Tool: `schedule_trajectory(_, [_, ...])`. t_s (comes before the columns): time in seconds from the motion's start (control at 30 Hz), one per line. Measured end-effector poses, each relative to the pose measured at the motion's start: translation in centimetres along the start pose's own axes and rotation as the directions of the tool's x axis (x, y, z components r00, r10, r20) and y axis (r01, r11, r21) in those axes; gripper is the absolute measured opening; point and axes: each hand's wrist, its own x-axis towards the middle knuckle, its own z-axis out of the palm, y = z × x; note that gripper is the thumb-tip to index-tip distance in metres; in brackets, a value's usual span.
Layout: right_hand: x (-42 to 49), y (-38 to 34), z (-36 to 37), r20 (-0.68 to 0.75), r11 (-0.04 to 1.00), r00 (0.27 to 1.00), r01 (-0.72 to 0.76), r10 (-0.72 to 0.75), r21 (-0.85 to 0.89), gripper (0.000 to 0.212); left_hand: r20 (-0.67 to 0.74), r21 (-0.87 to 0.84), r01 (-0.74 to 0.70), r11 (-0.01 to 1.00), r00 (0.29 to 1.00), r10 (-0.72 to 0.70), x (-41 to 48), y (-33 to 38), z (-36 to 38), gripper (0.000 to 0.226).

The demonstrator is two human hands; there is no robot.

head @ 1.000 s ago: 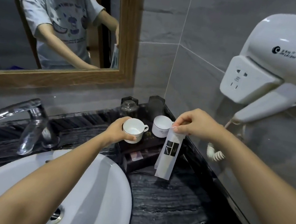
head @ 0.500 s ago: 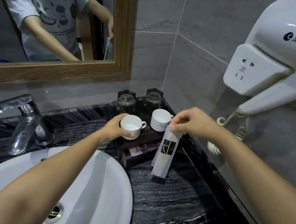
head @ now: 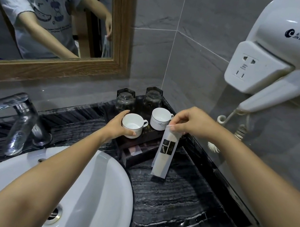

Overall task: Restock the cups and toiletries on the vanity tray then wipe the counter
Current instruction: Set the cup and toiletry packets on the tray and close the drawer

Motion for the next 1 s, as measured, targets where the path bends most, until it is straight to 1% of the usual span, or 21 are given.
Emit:
schedule_trajectory(0.1, [0.0,-0.5,0.0,0.01,0.999,1.0,0.007,-0.007,0.038,0.012,-0.018,0.043,-0.014,0.999,1.0,0.015,-0.2,0.3,-0.2,0.103])
schedule_trajectory(0.23, [0.1,-1.1,-0.3,0.007,0.999,1.0,0.019,-0.019,0.037,0.011,-0.042,0.124,-0.042,0.991,0.998,0.047,-1.3,1.4,-0.7,0.1])
schedule_trajectory(0.27, [0.1,-1.2,-0.4,0.008,0.999,1.0,0.019,-0.019,0.033,0.01,-0.064,0.1,-0.057,0.993,0.996,0.063,-1.9,1.9,-0.8,0.096])
schedule_trajectory(0.33, [0.3,-1.4,-0.5,0.017,0.999,0.999,0.026,-0.027,0.027,0.01,-0.068,-0.072,-0.12,0.99,0.991,0.115,-3.7,3.4,-0.8,0.083])
schedule_trajectory(0.37, [0.4,-1.6,-0.6,0.023,0.999,0.999,0.035,-0.036,0.02,0.01,-0.033,-0.168,-0.16,0.973,0.987,0.157,-4.6,4.4,-0.6,0.076])
schedule_trajectory(0.4, [0.5,-1.9,-0.7,0.03,0.999,0.998,0.046,-0.046,0.011,0.012,0.025,-0.225,-0.193,0.955,0.979,0.203,-5.6,5.6,-0.4,0.07])
schedule_trajectory(0.43, [0.7,-2.3,-0.7,0.038,0.998,0.998,0.056,-0.056,0.004,0.012,0.099,-0.245,-0.213,0.946,0.965,0.243,-6.4,6.8,-0.1,0.063])
schedule_trajectory(0.5, [1.2,-3.1,-0.7,0.05,0.997,0.996,0.074,-0.074,0.013,0.012,0.219,-0.235,-0.227,0.945,0.935,0.279,-7.7,8.6,0.7,0.051])
schedule_trajectory(0.57, [1.6,-4.0,-0.7,0.045,0.995,0.995,0.089,-0.091,0.033,0.011,0.248,-0.199,-0.237,0.951,0.927,0.283,-8.4,9.8,1.3,0.037])
schedule_trajectory(0.63, [2.1,-4.5,-0.7,0.023,0.994,0.995,0.099,-0.1,0.052,0.011,0.215,-0.2,-0.242,0.949,0.935,0.284,-8.6,10.1,1.4,0.026])
schedule_trajectory(0.67, [2.4,-4.8,-0.6,0.006,0.993,0.995,0.099,-0.099,0.06,0.01,0.188,-0.227,-0.234,0.945,0.942,0.278,-8.7,9.9,1.4,0.024])
schedule_trajectory(0.73, [2.8,-5.1,-0.3,-0.025,0.992,0.996,0.093,-0.091,0.084,0.009,0.139,-0.297,-0.219,0.929,0.953,0.269,-8.7,9.6,1.2,0.023])
schedule_trajectory(0.8, [3.2,-5.5,0.1,-0.041,0.99,0.995,0.091,-0.088,0.105,0.01,0.083,-0.333,-0.212,0.919,0.964,0.253,-8.8,9.1,1.0,0.021])
schedule_trajectory(0.93, [3.7,-5.8,1.5,-0.058,0.983,0.99,0.135,-0.129,0.127,0.016,-0.022,-0.325,-0.196,0.925,0.98,0.199,-8.9,8.2,0.3,0.016])
schedule_trajectory(1.0, [4.0,-4.9,2.3,-0.093,0.968,0.987,0.148,-0.131,0.201,0.019,-0.053,-0.333,-0.177,0.926,0.984,0.169,-9.1,7.6,-0.1,0.019])
